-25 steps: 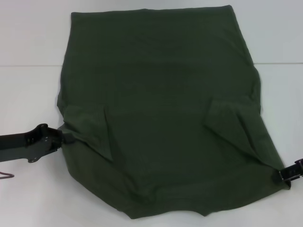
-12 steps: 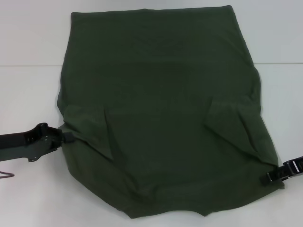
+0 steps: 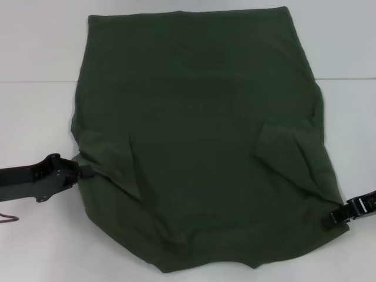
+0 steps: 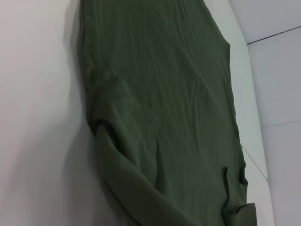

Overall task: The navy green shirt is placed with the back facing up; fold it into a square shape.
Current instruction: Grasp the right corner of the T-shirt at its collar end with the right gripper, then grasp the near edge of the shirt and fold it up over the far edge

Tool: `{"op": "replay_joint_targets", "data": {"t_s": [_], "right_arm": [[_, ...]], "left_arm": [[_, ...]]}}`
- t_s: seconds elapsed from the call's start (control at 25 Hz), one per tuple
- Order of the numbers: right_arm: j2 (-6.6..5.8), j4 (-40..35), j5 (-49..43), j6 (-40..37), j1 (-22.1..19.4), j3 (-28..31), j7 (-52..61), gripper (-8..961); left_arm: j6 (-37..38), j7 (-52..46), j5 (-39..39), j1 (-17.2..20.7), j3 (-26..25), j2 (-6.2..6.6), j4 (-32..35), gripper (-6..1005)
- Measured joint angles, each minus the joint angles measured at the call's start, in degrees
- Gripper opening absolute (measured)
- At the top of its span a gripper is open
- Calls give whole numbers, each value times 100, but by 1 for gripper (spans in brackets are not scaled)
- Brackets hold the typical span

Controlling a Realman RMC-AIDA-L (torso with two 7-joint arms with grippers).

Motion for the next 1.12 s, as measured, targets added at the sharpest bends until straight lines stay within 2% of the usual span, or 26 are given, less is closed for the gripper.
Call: {"op": "replay_joint_targets", "data": {"t_s": [0.12, 0.32, 0.56, 0.68, 0.92, 1.12], "right_arm": [[0, 2, 0, -8, 4, -19, 3, 650], [-4, -32, 3, -53, -9, 1, 8, 402], [-29, -48, 40, -118, -20, 39, 8, 187], [-46, -52, 61, -194, -15, 50, -6, 13], [-173, -238, 274, -791, -59, 78, -93, 15], [-268, -293, 264, -1271, -164, 76, -165, 16]], "left_arm": [[11, -1, -1, 0, -1, -6, 0, 40], [22, 6, -3, 0, 7, -12, 0, 40], [79, 43, -3, 0, 32, 7, 0, 40], [228, 108, 13, 0, 49, 44, 20, 39], [754, 217, 291, 36, 82, 110, 273, 39], [1406, 271, 534, 297, 103, 102, 718, 39]]}}
